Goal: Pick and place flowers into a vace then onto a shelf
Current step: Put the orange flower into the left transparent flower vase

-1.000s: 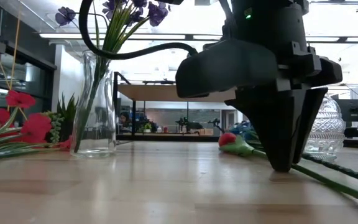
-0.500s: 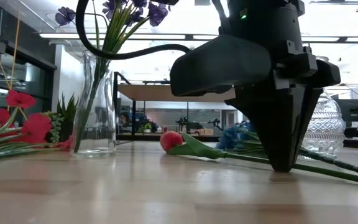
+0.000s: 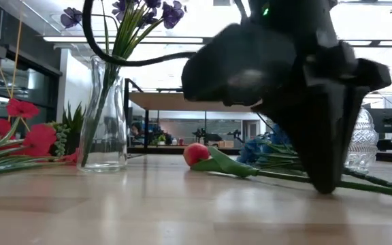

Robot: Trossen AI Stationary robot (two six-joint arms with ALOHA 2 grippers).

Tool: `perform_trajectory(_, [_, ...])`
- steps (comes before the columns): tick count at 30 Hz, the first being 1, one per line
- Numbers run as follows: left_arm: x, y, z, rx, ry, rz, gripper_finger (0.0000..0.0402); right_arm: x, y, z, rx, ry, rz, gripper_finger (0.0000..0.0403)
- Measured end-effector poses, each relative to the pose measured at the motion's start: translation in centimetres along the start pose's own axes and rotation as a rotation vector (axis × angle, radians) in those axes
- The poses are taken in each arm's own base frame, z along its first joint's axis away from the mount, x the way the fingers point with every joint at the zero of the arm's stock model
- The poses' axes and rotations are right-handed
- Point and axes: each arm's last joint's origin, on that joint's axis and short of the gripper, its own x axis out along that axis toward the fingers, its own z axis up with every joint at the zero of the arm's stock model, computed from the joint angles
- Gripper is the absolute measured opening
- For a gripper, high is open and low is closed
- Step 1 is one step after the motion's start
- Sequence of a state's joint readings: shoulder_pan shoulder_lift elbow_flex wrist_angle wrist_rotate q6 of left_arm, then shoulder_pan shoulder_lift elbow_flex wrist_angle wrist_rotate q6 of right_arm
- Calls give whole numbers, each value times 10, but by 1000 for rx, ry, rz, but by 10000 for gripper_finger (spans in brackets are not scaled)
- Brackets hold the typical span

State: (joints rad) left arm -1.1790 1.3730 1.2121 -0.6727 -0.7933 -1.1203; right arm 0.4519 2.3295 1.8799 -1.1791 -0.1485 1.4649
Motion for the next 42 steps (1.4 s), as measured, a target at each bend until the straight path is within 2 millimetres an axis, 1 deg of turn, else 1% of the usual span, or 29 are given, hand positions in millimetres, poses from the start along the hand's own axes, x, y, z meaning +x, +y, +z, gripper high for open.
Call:
perform_trajectory(7, [0, 0, 0, 1, 1, 1, 88, -38, 0, -4, -4, -39, -21, 1])
perform_trajectory(13, [0, 0, 0, 2, 7, -1, 88, -79, -9, -11, 7, -65, -84, 0])
perform_trajectory(18, [0, 0, -1, 1, 19, -8, 88, -110, -6, -15, 0, -135, 28, 0])
perform_trajectory(21, [0, 0, -1, 1, 19, -8, 88, -124, -6, -16, 8, -177, 77, 0])
perform_trajectory(24, [0, 0, 0, 1, 19, -8, 88, -130, -6, -15, 13, -195, 99, 0])
perform_trajectory(31, [0, -1, 0, -8, 15, -16, 88, -127, -7, -8, 27, -214, 76, 0])
perform_trajectory(37, [0, -2, 0, -17, 30, -33, 88, -130, -10, 10, 38, -263, 70, 0])
perform_trajectory(39, [0, -3, 0, -19, 37, -39, 88, -133, -12, 16, 31, -265, 73, 0])
perform_trajectory(42, [0, -3, 0, -19, 42, -42, 88, -147, -20, 24, 32, -292, 96, 0])
